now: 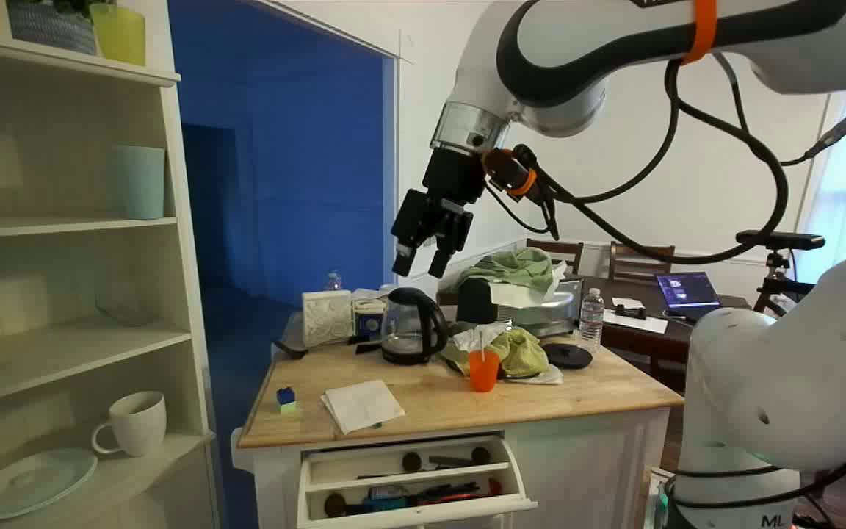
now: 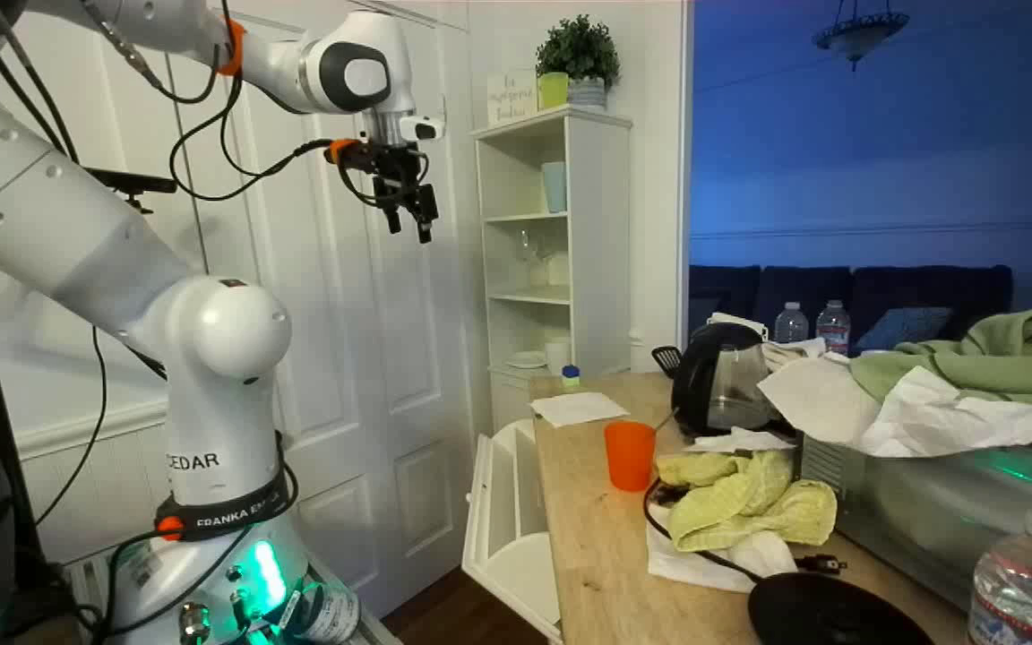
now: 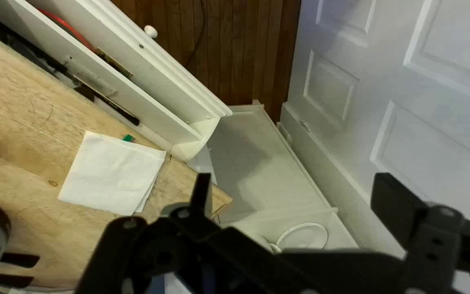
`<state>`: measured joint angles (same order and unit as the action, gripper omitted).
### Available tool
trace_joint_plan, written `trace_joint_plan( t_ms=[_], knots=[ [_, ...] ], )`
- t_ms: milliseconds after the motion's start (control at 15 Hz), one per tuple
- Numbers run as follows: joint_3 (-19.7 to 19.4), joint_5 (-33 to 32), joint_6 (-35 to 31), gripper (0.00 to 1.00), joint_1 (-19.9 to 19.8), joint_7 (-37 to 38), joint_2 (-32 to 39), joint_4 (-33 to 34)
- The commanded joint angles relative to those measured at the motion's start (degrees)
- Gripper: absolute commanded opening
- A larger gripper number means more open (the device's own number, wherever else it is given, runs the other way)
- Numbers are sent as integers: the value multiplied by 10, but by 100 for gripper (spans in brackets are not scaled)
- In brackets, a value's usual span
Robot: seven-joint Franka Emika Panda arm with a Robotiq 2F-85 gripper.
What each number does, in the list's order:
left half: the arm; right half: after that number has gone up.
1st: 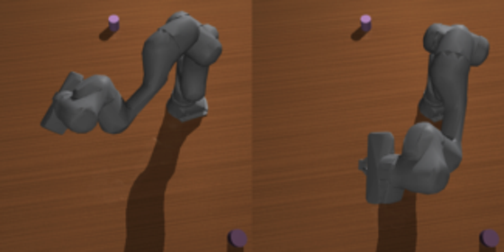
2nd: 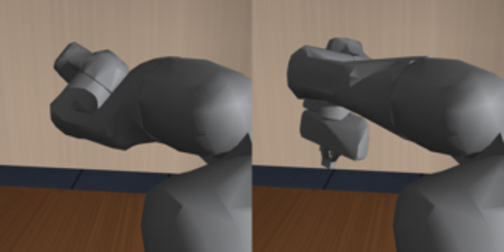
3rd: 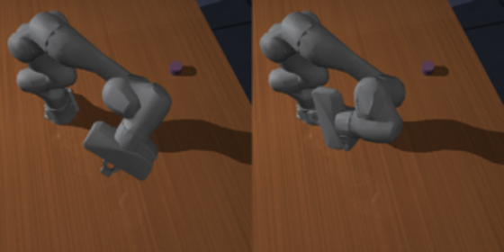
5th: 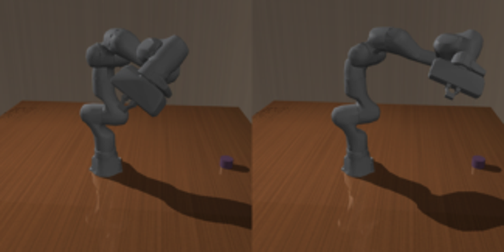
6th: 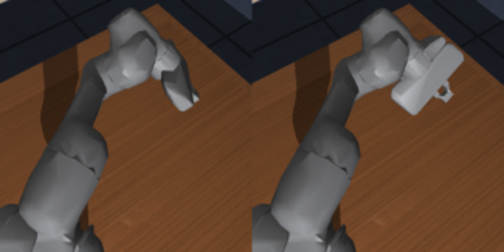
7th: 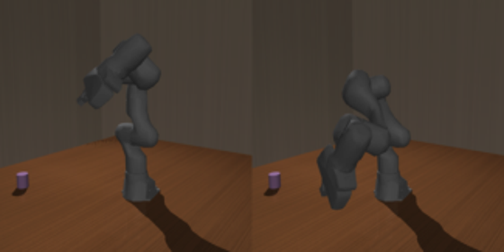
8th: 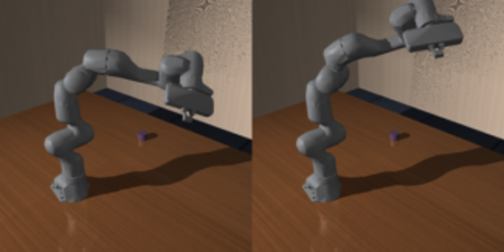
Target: Close the open kitchen drawer
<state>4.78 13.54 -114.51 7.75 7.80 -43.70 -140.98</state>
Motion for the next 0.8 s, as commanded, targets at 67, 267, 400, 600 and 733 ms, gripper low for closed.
trace_joint_plan(
  t_ms=[67, 267, 400, 600, 733],
  knots=[
    [4, 4, 2, 100, -6, -3, 0, 1],
    [4, 4, 2, 100, -6, -3, 0, 1],
    [4, 4, 2, 100, -6, -3, 0, 1],
    [41, -21, -19, 100, -41, 68, 4, -24],
    [67, -31, -40, 100, -60, 121, -5, -64]
  ],
)
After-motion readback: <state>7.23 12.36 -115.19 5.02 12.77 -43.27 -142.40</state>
